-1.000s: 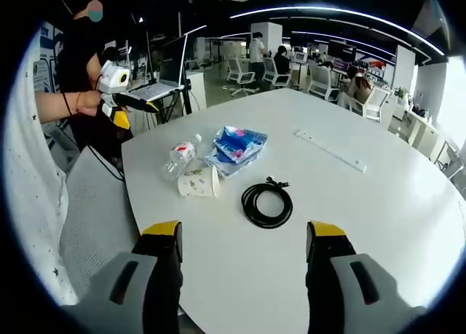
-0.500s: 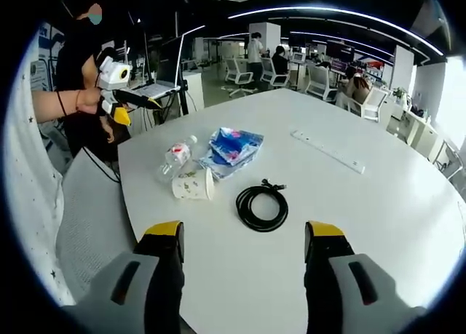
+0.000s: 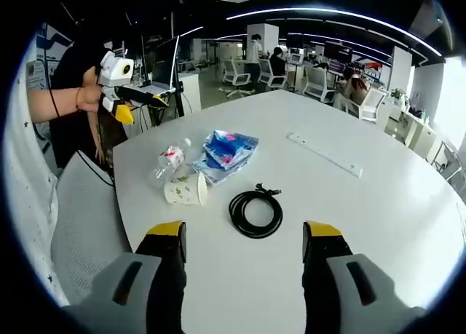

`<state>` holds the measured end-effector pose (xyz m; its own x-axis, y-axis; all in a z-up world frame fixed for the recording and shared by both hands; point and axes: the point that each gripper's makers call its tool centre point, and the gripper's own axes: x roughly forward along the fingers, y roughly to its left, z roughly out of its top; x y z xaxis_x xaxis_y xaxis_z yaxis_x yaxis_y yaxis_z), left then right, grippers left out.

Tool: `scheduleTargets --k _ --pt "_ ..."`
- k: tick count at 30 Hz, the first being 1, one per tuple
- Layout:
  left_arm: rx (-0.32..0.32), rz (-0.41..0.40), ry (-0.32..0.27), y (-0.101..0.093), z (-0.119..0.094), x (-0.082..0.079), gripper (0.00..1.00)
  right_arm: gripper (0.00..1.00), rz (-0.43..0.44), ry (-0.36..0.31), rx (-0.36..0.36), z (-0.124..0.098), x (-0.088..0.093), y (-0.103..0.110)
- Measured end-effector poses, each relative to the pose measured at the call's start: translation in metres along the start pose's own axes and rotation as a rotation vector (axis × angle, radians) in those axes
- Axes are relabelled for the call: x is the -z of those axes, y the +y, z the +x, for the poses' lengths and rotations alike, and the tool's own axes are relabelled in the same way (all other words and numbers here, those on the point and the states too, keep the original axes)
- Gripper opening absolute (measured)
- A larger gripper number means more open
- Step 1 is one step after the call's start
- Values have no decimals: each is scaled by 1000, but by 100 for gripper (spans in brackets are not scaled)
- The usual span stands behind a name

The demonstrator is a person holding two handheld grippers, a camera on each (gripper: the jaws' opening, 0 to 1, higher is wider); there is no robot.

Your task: Arrange the tabletop items into an orderly group along one side of the table until the central work area is clear of visible clutter.

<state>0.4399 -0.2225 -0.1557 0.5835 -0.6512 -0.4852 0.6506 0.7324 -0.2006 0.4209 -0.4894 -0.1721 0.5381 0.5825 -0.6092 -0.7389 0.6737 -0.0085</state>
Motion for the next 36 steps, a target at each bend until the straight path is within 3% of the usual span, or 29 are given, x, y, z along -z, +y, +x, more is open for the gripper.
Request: scheduleTargets --k 16,36 --pt "61 50 -7 -14 42 -26 88 60 6 -9 15 14 -8 -14" --pt "121 88 17 -31 89 -35 82 54 22 3 39 31 -7 -33"
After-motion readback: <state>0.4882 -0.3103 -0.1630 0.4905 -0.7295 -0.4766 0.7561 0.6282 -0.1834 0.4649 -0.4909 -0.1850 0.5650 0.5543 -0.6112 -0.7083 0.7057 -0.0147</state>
